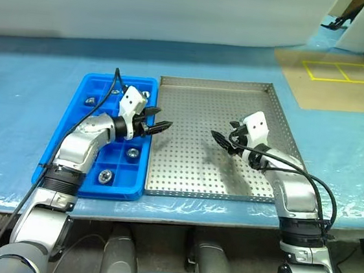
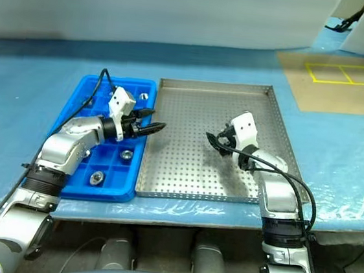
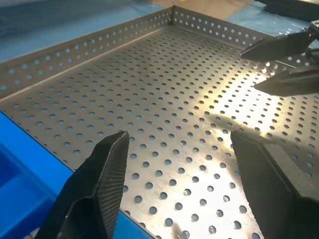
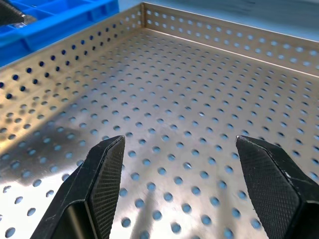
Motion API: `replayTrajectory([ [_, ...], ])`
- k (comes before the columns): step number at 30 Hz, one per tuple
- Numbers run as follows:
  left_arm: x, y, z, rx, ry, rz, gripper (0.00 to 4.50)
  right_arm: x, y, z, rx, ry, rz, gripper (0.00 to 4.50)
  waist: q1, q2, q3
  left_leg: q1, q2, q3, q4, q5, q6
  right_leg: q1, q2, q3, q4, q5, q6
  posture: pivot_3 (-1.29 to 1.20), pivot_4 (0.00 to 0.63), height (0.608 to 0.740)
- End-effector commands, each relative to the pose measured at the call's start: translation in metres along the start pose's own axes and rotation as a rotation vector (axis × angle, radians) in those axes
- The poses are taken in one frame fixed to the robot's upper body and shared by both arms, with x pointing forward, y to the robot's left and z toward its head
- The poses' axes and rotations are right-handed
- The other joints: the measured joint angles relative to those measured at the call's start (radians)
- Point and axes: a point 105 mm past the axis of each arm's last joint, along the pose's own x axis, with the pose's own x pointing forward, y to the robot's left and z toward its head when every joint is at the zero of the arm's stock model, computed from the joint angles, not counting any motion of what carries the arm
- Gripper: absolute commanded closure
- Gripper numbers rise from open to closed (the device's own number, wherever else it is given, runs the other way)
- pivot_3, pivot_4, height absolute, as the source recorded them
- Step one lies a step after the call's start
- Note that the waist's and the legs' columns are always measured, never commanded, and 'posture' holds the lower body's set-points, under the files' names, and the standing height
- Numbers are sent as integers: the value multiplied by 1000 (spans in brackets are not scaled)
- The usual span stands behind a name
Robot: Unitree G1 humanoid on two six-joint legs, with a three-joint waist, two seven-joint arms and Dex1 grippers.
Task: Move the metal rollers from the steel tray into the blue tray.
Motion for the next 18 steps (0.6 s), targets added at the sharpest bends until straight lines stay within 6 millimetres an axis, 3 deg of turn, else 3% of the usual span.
replayTrajectory([
  [1,1,-1,8,32,-28,-10,1061,-2,-2,21,-16,-70,-20,834,2,0,0,0,0,0,0,0,1,0,0,0,0,0,0,-257,150,740],
  [18,-16,9,2,40,-19,68,1061,1,-5,18,-47,-43,-3,834,7,0,0,-1,0,0,0,-2,3,0,0,0,-1,4,-6,-201,150,740],
])
